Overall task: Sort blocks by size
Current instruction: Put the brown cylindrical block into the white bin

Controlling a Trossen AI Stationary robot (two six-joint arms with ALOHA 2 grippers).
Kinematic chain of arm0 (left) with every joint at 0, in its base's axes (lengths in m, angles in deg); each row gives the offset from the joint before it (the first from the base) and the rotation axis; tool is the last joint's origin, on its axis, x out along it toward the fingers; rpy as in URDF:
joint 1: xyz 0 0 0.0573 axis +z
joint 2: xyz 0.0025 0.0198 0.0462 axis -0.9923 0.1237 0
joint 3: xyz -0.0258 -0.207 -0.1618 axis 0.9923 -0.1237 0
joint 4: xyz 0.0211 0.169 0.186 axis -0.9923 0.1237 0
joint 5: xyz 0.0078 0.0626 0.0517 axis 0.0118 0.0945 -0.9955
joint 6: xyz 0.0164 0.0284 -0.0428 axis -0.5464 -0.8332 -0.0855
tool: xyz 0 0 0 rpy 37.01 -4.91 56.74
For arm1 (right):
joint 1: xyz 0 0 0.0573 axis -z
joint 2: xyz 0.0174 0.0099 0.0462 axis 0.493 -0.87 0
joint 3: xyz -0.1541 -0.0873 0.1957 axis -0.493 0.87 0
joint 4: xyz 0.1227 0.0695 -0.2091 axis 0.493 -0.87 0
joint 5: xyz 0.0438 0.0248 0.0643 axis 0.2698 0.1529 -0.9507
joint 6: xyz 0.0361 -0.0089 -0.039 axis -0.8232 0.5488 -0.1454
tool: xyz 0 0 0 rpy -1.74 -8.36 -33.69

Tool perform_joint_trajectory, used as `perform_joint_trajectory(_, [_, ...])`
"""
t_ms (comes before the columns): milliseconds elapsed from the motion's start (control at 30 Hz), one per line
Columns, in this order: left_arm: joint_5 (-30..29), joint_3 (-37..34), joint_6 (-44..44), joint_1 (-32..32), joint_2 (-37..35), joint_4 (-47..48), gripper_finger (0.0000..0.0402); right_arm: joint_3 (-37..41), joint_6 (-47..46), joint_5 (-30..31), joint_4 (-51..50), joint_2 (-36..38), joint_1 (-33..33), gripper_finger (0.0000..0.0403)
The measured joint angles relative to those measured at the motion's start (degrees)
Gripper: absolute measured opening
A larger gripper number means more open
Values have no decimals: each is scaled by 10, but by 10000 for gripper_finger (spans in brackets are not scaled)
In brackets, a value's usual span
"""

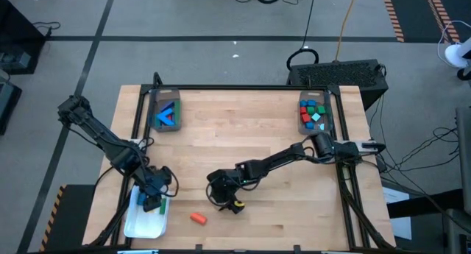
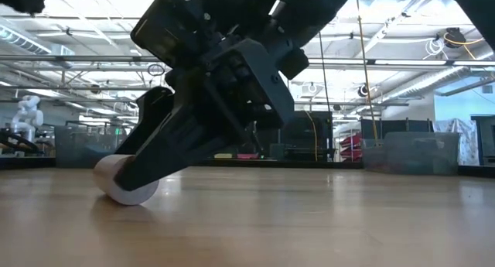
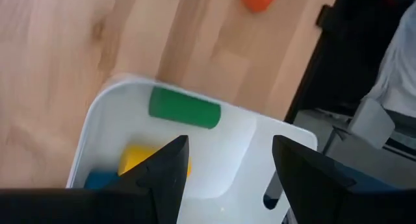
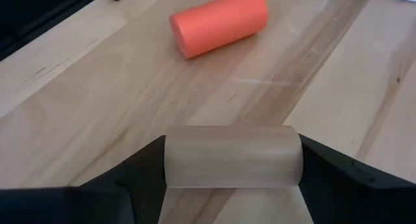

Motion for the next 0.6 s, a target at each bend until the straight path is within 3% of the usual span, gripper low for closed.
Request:
perform_joint_trajectory(167, [-43, 26, -39, 0, 0, -2, 224, 0, -19, -9, 0, 0, 3, 267])
perform_joint_trajectory(433, [-172, 39, -133, 0, 4, -39, 224, 0, -45, -108, 17, 5, 24, 267])
perform_joint_trajectory(600, [-234, 39, -141, 0, 11, -55, 224, 0, -41, -26, 23, 26, 35, 267])
